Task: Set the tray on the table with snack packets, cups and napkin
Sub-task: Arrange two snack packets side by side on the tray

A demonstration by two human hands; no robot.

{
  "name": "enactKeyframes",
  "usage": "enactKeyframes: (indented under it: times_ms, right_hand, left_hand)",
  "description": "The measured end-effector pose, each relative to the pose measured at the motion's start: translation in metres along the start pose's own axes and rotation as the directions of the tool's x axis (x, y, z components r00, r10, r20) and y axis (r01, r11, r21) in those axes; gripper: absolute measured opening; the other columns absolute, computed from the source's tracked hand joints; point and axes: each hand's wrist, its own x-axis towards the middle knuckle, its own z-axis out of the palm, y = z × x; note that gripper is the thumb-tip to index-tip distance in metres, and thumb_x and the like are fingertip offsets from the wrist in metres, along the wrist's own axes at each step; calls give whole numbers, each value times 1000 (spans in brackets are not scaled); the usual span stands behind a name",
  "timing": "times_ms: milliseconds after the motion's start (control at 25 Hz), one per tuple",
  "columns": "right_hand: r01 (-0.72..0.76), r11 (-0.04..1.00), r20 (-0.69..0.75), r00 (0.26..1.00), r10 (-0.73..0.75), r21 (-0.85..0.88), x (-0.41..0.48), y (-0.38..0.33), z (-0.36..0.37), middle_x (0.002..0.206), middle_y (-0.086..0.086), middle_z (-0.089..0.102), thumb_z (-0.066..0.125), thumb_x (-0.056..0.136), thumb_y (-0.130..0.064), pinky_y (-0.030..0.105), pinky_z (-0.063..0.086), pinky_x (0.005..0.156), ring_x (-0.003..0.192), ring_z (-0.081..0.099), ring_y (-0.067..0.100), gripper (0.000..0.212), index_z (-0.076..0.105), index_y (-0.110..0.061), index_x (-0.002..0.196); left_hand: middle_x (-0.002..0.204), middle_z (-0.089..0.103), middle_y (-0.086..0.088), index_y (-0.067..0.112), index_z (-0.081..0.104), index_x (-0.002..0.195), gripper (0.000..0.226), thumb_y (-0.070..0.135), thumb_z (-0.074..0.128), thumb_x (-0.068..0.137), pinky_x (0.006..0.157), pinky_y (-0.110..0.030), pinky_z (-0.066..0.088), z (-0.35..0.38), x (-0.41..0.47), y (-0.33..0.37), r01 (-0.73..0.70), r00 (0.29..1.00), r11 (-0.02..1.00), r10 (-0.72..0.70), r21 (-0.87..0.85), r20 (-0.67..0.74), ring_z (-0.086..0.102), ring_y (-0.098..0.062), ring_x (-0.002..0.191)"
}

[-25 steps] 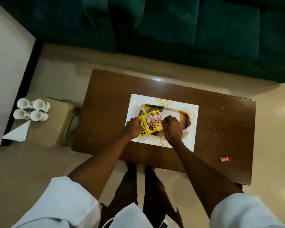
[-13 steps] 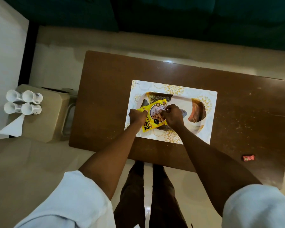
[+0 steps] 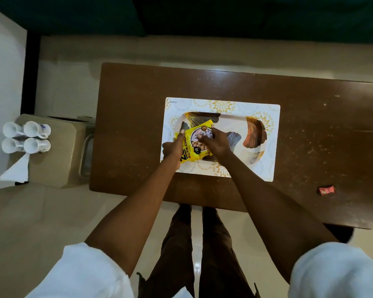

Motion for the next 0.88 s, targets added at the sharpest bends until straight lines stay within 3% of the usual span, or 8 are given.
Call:
enactKeyframes:
  times_ms: [120, 320, 400, 520, 600, 680, 800, 880]
  right_hand:
    - [-3, 981, 15, 1000, 0, 192, -11, 5, -7, 109, 17, 79, 74, 96, -14, 34, 65, 77, 84, 79, 17, 30, 71, 1, 122]
    - [6, 957, 0, 1000, -6, 290, -27, 18, -13, 108, 23, 78, 75, 95, -8, 37, 66, 78, 85, 79, 23, 27, 74, 4, 118]
    - [-25, 927, 10, 1000, 23, 375, -31, 25, -12, 114, 28, 75, 74, 94, -3, 38, 66, 78, 86, 78, 26, 30, 70, 8, 121]
    - [-54, 898, 28, 999, 46, 437, -33, 31, -15, 115, 24, 75, 72, 95, -2, 41, 66, 81, 91, 76, 30, 30, 69, 3, 123]
    - [-99, 918, 66, 995, 79, 384, -32, 31, -17, 109, 22, 76, 72, 97, -11, 40, 63, 76, 91, 73, 33, 16, 74, -5, 112]
    - [-112, 944, -1, 993, 118, 309, -26, 30, -20, 100, 20, 75, 70, 99, -20, 40, 58, 70, 90, 69, 34, 13, 75, -8, 99]
    - [-86, 992, -296, 949, 111, 97, -5, 26, -31, 111, 18, 72, 75, 95, -26, 51, 59, 90, 103, 68, 33, 36, 67, 1, 119]
    - [-104, 991, -330, 941, 73, -79, 9, 18, -36, 119, 16, 68, 82, 89, -33, 48, 55, 98, 112, 66, 32, 61, 58, 1, 133]
  left_hand:
    - [113, 74, -17, 3, 68, 116, 73, 71, 48, 97, 85, -44, 56, -3, -13, -2, -100, 994, 989, 96, 108, 46, 71, -39, 111]
    - [90, 69, -31, -3, 62, 84, 58, 46, 42, 110, 74, -53, 53, -2, -21, -18, -458, 868, 825, 495, 332, -32, 66, -46, 84]
    - [86, 66, -31, 6, 56, 79, 50, 46, 48, 108, 66, -44, 49, -10, -21, -18, -472, 872, 842, 490, 261, -4, 62, -38, 73]
    - [86, 78, -6, 17, 69, 87, 38, 53, 68, 96, 61, -30, 59, -24, -22, -17, -352, 917, 924, 309, 147, 253, 77, -20, 73]
    - [86, 82, 2, 23, 75, 95, 20, 42, 76, 93, 60, -28, 62, -33, -18, -19, -322, 908, 940, 271, 116, 320, 79, -19, 80]
    - [93, 82, 0, 17, 76, 105, 23, 36, 78, 93, 69, -34, 64, -43, -13, -16, -342, 916, 937, 317, 67, 245, 78, -23, 89]
    - [107, 79, -10, 7, 71, 114, 32, 30, 79, 93, 75, -33, 65, -61, 0, -3, -403, 912, 915, 402, -12, 76, 77, -22, 92]
    - [104, 78, -8, 8, 69, 114, 31, 28, 79, 93, 66, -27, 63, -71, 11, 13, -433, 901, 901, 434, -30, 23, 76, -17, 85]
